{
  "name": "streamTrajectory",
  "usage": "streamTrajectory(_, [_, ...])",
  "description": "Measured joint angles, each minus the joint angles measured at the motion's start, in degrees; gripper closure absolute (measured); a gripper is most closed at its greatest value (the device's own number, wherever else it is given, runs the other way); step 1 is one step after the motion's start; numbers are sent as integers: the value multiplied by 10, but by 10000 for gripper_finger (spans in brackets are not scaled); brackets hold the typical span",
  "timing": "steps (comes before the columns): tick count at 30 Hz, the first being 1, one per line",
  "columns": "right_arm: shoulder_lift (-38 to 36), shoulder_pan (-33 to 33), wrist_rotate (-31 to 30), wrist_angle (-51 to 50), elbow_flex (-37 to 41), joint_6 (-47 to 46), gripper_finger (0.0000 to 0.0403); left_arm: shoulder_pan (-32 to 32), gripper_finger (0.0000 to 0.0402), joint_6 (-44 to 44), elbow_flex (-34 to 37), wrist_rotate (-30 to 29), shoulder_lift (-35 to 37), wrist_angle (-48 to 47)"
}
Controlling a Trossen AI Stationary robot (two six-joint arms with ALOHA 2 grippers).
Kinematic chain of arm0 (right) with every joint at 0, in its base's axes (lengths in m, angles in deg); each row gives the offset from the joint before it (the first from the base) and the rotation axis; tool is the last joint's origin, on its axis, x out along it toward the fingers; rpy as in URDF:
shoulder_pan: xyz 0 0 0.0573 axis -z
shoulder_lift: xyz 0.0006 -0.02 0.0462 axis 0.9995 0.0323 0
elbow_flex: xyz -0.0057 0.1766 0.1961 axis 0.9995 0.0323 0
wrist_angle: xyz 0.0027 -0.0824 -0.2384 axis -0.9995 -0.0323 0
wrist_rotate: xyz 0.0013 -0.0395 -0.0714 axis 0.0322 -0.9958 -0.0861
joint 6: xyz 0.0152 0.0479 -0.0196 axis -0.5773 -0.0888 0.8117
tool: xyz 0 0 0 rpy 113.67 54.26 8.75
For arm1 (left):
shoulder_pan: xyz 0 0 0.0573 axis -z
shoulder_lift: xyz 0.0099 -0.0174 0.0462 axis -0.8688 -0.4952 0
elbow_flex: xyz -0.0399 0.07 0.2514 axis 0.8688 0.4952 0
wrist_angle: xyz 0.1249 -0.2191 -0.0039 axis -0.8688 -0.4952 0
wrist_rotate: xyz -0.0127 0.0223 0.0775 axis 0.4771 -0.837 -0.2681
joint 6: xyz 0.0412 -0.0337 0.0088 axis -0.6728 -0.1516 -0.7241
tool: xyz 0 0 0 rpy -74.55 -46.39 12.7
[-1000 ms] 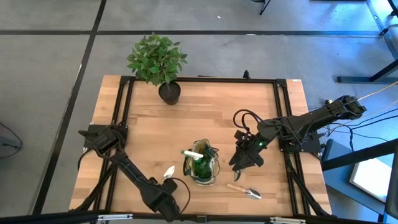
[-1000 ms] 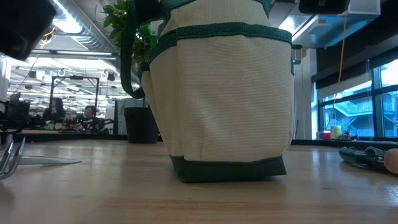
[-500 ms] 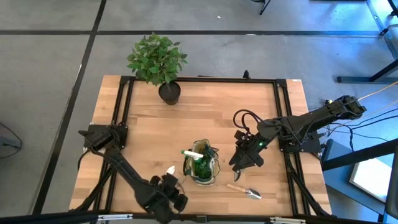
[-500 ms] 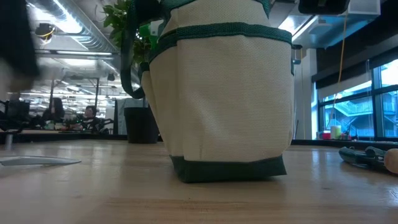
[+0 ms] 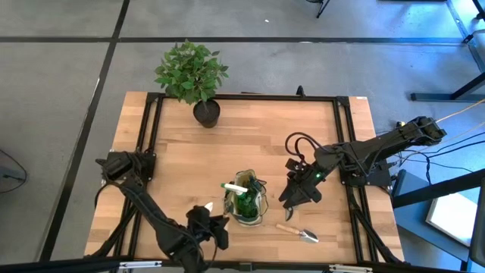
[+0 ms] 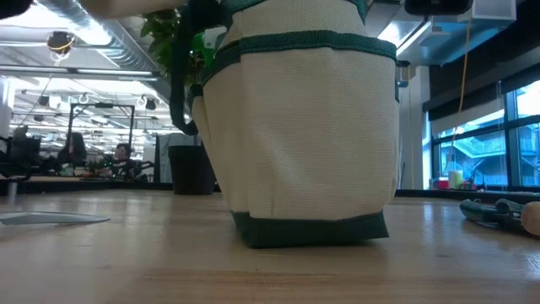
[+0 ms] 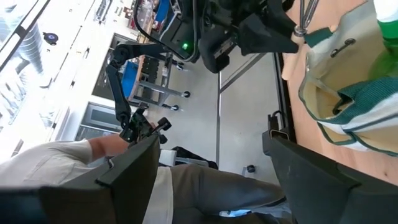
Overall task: Pick & Place Garden tools in Gardening bag
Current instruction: Put the brown hand rake into the brown gardening bag
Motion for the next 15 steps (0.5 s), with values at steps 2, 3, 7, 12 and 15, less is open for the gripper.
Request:
streamTrajectory(2, [0,0,0,5,0,0,96,-1,349,-13,-12,-6,2,-7])
streamTrajectory(3, [0,0,0,5,0,0,96,-1,349,-20,-17,-11,3,-10])
streamTrajectory(7, [0,0,0,9,0,0,96,0,349,-49,-44,-35,7,-23])
streamTrajectory(12, [0,0,0,13,0,0,96,1,349,-73,-76,-74,9,-41])
streamTrajectory(15, [0,0,0,13,0,-1,96,-2,349,-95,-79,-87,9,-41])
